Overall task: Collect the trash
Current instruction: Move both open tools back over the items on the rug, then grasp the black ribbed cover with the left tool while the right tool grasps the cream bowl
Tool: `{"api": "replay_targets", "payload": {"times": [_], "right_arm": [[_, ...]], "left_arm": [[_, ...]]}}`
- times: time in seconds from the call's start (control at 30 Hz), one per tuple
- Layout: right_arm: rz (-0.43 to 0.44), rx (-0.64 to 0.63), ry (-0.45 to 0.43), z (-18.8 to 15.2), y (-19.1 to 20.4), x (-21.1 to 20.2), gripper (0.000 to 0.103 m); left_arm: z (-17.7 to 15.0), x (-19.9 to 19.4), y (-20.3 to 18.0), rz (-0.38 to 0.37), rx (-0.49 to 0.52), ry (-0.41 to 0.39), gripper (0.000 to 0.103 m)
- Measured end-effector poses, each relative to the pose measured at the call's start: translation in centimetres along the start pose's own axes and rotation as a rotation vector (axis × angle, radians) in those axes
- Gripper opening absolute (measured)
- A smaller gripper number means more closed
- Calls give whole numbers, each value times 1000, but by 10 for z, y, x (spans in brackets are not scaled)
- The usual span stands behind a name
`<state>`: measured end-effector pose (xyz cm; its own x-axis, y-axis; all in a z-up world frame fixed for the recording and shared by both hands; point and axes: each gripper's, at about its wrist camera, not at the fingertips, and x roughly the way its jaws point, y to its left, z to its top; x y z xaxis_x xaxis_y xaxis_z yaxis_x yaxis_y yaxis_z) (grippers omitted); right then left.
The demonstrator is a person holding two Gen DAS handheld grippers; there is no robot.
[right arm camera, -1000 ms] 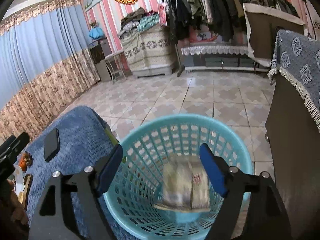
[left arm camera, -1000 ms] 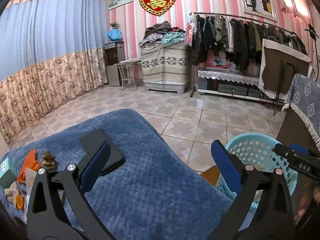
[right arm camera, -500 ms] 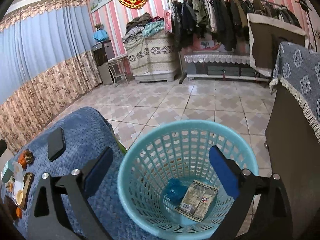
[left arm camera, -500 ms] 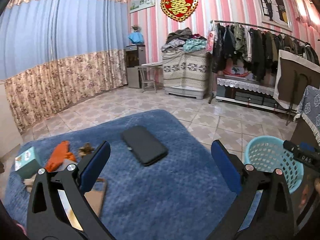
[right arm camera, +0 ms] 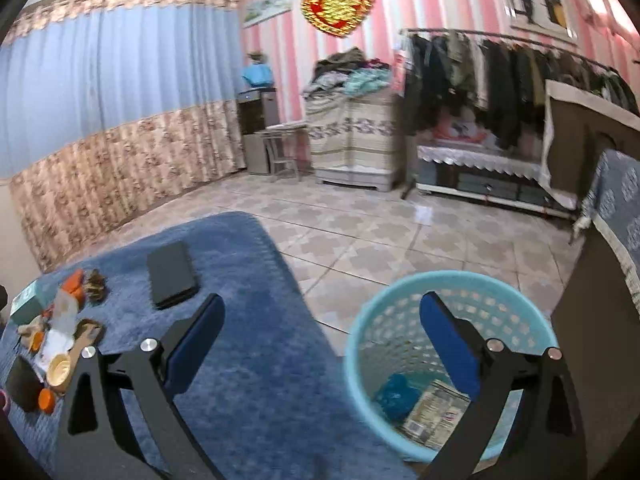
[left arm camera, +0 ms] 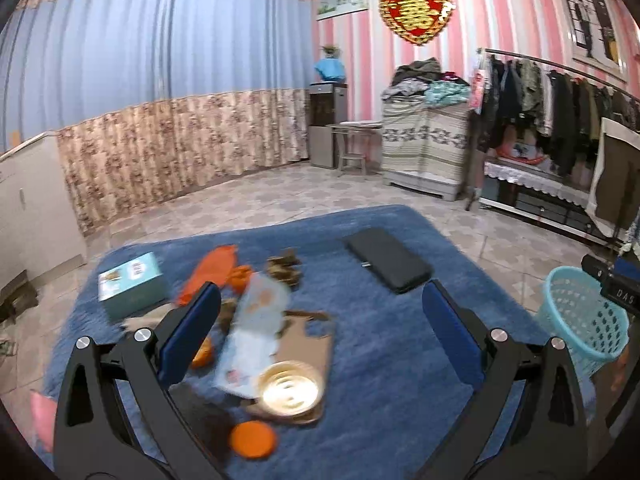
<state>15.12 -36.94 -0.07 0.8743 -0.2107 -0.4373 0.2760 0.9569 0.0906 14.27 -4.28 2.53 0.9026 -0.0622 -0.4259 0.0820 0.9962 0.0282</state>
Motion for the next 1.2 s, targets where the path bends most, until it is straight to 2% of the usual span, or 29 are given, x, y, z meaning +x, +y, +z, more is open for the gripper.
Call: {"api": "replay_targets", "payload": {"times": [0.23, 0.33, 0.43, 0.57, 0.73, 1.0, 1.2], "right_arm": [[144, -90, 8, -8, 64, -3, 98], [195, -132, 22, -15, 85, -2, 99], [229, -159, 33, -20, 103, -1, 99], [257, -194, 53, -28, 124, 1, 99], [262, -240, 84, -38, 143, 6, 99], [267, -235, 157, -45, 156, 17, 99], [255, -254, 170, -50, 164, 21, 99]], "left_arm": [[-17, -24, 75, 118, -49, 15, 97], [-31, -29, 110, 172, -77, 46, 97], [-46, -30, 135, 214, -89, 77, 97], [-65, -29, 155, 234, -117, 113, 97], [-84, -15, 155, 185, -144, 164, 97], [-93, 18, 121, 102, -81, 202, 97], [-99, 46, 114, 79, -37, 267, 97]]}}
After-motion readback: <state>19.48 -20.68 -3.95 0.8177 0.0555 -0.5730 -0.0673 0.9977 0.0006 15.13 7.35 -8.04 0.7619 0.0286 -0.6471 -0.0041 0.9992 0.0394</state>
